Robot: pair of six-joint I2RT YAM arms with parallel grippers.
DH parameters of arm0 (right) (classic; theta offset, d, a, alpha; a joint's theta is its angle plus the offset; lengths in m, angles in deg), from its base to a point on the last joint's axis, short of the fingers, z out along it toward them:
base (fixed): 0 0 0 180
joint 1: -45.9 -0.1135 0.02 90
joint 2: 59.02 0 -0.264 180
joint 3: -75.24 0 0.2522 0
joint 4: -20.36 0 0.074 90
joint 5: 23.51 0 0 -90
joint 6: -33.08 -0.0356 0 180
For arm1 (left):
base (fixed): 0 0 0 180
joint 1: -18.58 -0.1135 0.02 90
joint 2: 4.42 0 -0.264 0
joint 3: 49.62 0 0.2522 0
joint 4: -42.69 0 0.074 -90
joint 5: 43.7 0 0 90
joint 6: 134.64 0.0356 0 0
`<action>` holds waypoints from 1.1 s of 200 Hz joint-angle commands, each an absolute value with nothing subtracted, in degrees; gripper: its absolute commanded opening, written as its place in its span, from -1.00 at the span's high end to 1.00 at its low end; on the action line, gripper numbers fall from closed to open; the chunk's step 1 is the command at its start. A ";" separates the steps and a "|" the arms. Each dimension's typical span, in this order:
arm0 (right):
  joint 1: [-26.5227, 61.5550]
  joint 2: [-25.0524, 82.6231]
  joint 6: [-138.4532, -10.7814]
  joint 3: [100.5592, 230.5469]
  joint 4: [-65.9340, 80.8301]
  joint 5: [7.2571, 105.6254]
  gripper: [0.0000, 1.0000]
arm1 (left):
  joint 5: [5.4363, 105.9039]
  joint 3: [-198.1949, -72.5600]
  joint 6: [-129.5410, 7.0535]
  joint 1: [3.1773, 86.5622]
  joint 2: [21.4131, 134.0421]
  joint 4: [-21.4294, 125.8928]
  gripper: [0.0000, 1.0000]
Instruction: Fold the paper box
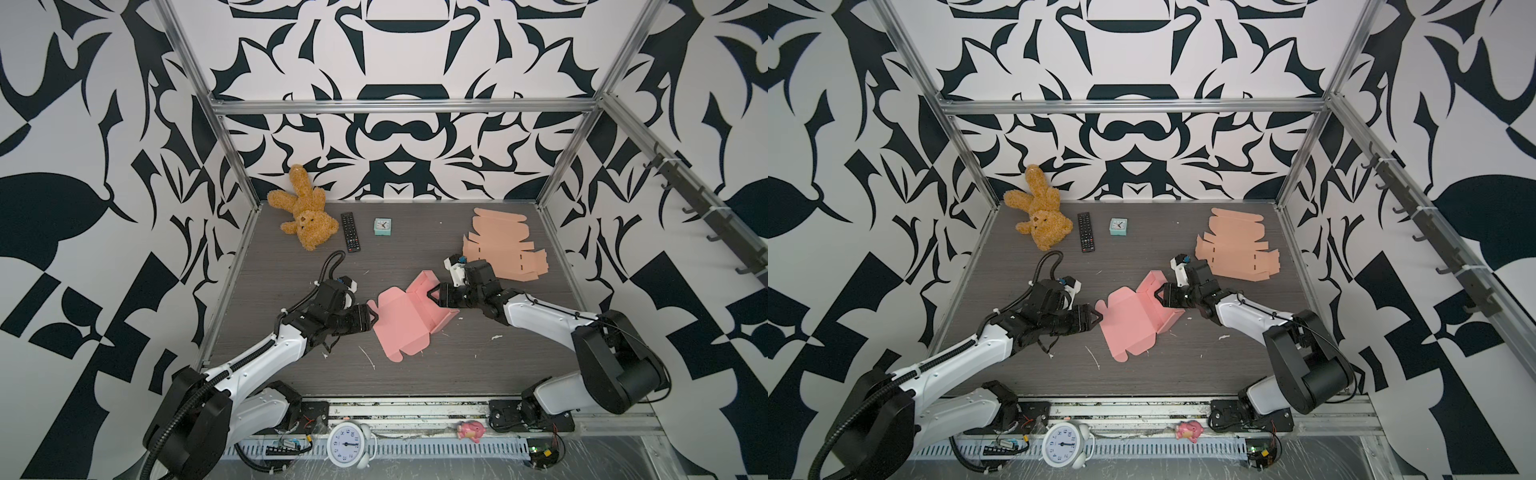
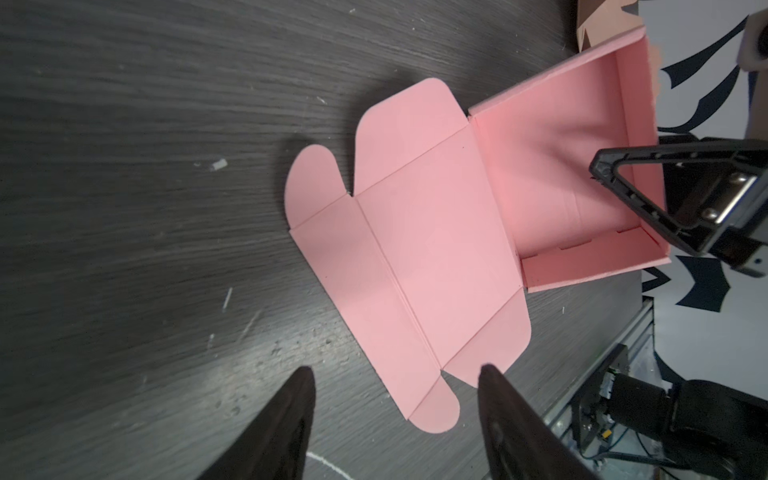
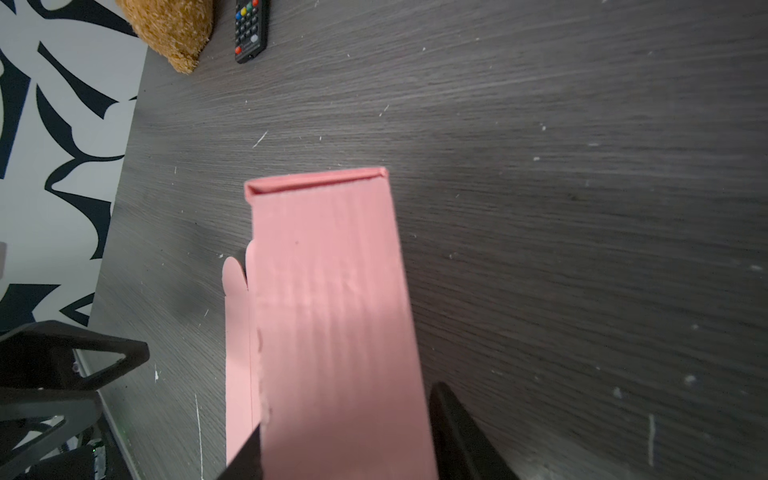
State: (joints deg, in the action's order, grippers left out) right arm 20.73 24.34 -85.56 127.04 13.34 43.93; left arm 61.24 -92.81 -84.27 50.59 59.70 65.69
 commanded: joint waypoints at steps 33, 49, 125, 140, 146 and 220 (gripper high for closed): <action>22.72 25.27 -86.18 124.81 16.69 41.48 -0.04 | 66.49 -89.60 -89.89 49.92 61.46 58.04 -0.35; 23.34 25.38 -86.24 124.44 17.19 41.15 -0.04 | 67.19 -89.15 -90.96 49.87 62.67 56.36 -0.38; 24.60 26.72 -86.34 123.50 18.52 41.19 -0.04 | 66.84 -88.10 -92.50 49.87 63.78 54.57 -0.53; 24.97 27.07 -86.19 123.20 18.83 41.27 -0.04 | 66.65 -87.60 -93.04 49.87 64.14 53.68 -0.53; 25.12 27.16 -86.22 122.96 18.97 41.27 -0.04 | 66.47 -87.36 -93.28 49.91 64.27 53.35 -0.53; 26.64 28.17 -86.06 120.90 20.70 40.67 -0.05 | 68.96 -86.26 -96.97 49.79 67.64 45.08 -0.50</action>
State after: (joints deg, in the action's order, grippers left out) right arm 26.35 27.94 -85.95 121.45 18.56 41.57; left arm 66.90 -87.06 -94.18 50.09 65.45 50.54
